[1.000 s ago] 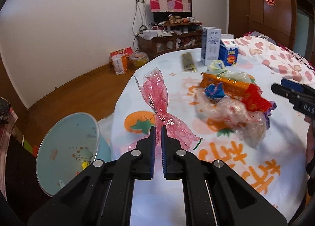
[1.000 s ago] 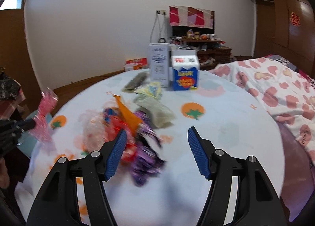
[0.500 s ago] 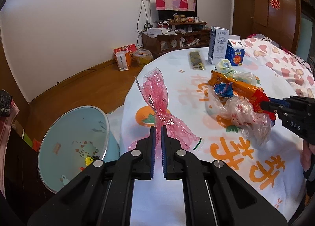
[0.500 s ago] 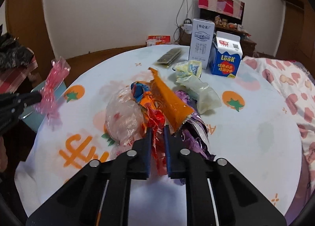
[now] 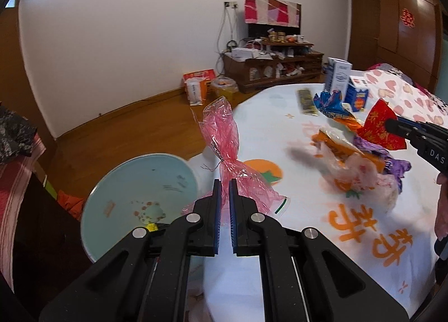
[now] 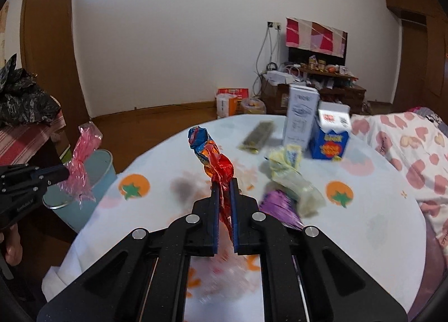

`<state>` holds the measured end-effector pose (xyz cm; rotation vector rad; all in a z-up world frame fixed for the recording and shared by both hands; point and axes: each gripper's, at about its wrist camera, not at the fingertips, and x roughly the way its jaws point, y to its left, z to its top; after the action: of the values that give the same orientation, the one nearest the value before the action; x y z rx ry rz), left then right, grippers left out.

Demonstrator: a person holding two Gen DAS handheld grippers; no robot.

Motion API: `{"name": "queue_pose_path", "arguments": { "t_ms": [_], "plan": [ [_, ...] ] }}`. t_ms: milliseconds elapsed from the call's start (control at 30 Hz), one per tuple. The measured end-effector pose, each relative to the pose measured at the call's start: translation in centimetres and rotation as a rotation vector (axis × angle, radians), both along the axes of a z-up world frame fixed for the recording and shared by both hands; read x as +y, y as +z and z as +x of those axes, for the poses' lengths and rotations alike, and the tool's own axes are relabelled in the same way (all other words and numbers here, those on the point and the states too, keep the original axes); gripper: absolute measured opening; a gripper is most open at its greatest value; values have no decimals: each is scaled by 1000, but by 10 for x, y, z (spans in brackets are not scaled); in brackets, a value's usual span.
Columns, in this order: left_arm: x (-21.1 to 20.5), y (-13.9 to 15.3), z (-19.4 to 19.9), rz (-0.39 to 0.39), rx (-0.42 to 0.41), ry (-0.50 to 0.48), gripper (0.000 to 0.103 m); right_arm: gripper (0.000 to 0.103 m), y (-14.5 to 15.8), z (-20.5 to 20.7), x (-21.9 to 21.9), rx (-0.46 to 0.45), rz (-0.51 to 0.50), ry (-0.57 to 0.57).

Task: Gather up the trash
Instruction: 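Carry the pink wrapper and candy wrapper with both tools over the bucket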

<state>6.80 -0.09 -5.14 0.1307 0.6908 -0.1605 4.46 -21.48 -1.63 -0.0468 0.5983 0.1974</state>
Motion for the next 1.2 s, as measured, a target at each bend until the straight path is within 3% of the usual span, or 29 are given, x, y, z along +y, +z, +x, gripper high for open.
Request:
{"name": "queue_pose_path", "arguments": {
  "t_ms": [433, 1200],
  "plan": [
    [55, 3, -4, -12, -27, 109, 6, 8, -9, 37, 72, -27, 15, 142],
    [115, -12, -6, 31, 5, 259, 6, 8, -24, 51, 169, -11, -18, 319]
  ]
}}
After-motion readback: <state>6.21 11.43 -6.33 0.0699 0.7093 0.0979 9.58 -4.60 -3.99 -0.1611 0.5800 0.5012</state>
